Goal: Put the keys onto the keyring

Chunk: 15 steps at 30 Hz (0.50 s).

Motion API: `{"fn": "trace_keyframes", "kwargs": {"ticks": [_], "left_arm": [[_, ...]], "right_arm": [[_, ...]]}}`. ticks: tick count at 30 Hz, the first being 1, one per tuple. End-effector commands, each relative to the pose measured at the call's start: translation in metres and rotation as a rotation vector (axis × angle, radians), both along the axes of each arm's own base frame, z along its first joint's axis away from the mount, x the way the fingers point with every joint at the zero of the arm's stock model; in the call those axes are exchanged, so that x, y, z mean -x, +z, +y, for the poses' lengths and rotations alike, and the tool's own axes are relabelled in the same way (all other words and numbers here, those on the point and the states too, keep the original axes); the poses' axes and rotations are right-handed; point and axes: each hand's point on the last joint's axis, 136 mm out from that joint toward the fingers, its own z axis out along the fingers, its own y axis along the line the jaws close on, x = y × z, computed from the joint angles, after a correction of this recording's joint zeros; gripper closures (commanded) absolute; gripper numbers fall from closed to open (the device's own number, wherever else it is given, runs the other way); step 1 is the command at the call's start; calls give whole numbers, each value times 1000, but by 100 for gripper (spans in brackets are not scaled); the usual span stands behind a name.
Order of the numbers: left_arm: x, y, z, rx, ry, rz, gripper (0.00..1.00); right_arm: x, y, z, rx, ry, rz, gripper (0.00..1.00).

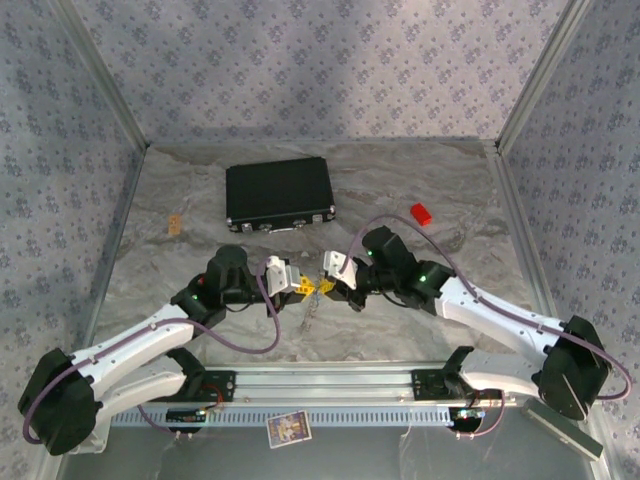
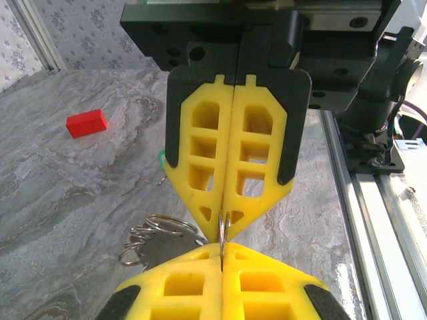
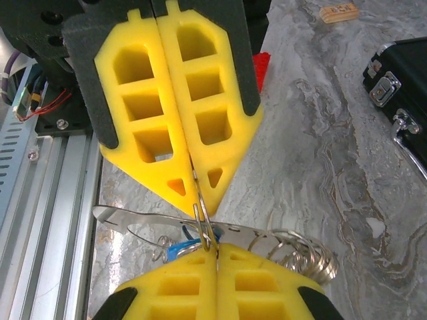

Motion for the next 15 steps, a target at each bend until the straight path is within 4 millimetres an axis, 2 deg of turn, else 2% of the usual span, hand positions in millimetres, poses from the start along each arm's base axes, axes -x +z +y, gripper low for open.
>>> {"fn": "trace_keyframes", "kwargs": {"ticks": [1, 4, 5, 15], "left_arm": [[6, 29, -5, 93, -43, -67, 100], [5, 27, -5, 96, -41, -62, 100], [5, 27, -5, 97, -40, -61, 100], [8, 28, -6, 105, -47, -60, 100]], "right_arm": [[-2, 13, 2, -56, -4, -7, 95], [-4, 23, -2, -108, -24, -43, 78], [-4, 27, -4, -126, -28, -57, 76], [1, 30, 0, -177, -6, -43, 73]]}}
